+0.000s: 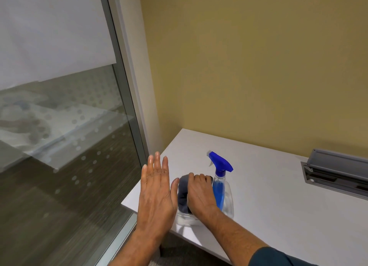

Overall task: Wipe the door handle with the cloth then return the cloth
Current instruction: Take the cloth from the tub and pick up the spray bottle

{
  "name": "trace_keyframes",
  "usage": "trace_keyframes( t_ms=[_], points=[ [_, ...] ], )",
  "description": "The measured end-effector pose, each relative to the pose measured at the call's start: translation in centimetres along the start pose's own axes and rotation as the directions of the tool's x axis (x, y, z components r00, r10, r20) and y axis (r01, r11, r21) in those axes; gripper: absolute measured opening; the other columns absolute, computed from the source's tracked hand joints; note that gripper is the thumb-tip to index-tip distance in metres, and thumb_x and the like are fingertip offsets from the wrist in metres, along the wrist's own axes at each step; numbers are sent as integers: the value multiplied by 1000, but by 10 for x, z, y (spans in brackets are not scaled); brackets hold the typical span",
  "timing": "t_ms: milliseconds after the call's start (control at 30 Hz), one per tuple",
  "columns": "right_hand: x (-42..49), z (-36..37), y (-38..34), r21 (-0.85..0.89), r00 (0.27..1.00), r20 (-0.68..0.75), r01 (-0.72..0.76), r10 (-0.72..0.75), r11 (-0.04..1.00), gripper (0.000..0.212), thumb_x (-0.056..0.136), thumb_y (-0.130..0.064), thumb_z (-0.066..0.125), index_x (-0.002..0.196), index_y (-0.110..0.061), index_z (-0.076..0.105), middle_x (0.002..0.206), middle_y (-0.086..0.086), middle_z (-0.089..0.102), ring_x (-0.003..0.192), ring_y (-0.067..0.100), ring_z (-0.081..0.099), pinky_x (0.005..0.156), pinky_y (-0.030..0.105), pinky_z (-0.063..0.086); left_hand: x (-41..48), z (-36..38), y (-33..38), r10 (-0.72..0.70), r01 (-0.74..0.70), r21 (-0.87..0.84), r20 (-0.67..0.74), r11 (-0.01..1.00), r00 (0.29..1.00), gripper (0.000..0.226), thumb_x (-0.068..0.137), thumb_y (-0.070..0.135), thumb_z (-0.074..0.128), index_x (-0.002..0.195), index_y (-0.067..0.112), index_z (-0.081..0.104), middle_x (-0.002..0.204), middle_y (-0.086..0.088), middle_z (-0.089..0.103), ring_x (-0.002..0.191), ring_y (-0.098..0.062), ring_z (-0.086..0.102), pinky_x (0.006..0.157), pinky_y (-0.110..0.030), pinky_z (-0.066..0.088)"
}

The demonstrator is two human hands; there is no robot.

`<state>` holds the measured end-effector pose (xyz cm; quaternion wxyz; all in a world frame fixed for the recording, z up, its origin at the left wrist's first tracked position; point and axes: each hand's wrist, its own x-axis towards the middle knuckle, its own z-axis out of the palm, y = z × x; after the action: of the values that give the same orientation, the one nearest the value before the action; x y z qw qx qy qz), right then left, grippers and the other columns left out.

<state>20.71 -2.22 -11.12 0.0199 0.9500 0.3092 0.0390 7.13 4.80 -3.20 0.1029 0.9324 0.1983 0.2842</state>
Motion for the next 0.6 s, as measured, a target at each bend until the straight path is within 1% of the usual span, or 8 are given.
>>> trace_keyframes(
  t_ms=[133, 233, 333, 433, 500, 533, 600],
  points=[
    [-9, -10, 2, 43, 1000, -19, -4, 5, 999, 52, 91, -40, 69, 127, -10, 48, 124, 17, 64, 116, 33, 61, 109, 48, 40, 27, 5, 8, 36, -33, 45, -61, 998, 998, 67, 108, 41, 32, 164, 9, 14, 174, -13, 7, 162, -25, 0, 131, -41, -2],
    [-14, -16, 1, 68, 999, -46, -6, 9, 998, 49, 93, -34, 66, 131, -10, 46, 128, 17, 63, 119, 33, 59, 111, 48, 40, 39, 5, 11, 55, -51, 60, -79, 997, 995, 66, 108, 40, 35, 163, 8, 17, 173, -15, 11, 161, -25, 2, 131, -38, -5],
    [-14, -25, 2, 104, 997, -79, -16, 24, 994, 52, 93, -36, 66, 134, -11, 45, 132, 16, 60, 122, 32, 57, 112, 46, 38, 44, 7, 9, 68, -65, 48, -75, 997, 995, 67, 108, 41, 35, 164, 9, 14, 173, -13, 7, 161, -25, -1, 131, -37, -7],
    [-14, -40, 2, 201, 990, -137, -6, 34, 980, 54, 92, -42, 67, 134, -15, 45, 133, 11, 59, 123, 28, 55, 115, 44, 38, 44, 10, 7, 108, -108, -13, -6, 994, 994, 68, 109, 43, 33, 165, 16, 5, 173, -7, -4, 160, -20, -11, 130, -36, -11],
    [-14, -51, 1, 287, 978, -209, 45, 17, 957, 48, 92, -43, 66, 131, -21, 47, 127, 5, 61, 117, 22, 57, 112, 41, 40, 43, 13, 6, 130, -126, -53, 70, 991, 989, 69, 108, 38, 37, 165, 18, 3, 174, -5, -6, 160, -19, -14, 132, -40, -7],
    [-16, -57, 1, 332, 975, -223, 60, 17, 941, 44, 93, -42, 65, 129, -22, 48, 125, 3, 62, 115, 20, 57, 110, 39, 41, 43, 14, 6, 120, -111, -84, 112, 990, 986, 70, 107, 33, 40, 165, 18, 5, 174, -4, -4, 160, -18, -13, 132, -41, -4],
    [-19, -66, 1, 423, 976, -212, 38, 58, 905, 40, 95, -31, 64, 130, -17, 50, 127, 7, 61, 118, 21, 56, 111, 37, 39, 44, 14, 5, 33, 11, -203, 209, 979, 977, 73, 103, 25, 46, 166, 21, 8, 176, -1, 1, 161, -14, -11, 132, -39, -2]
  ],
)
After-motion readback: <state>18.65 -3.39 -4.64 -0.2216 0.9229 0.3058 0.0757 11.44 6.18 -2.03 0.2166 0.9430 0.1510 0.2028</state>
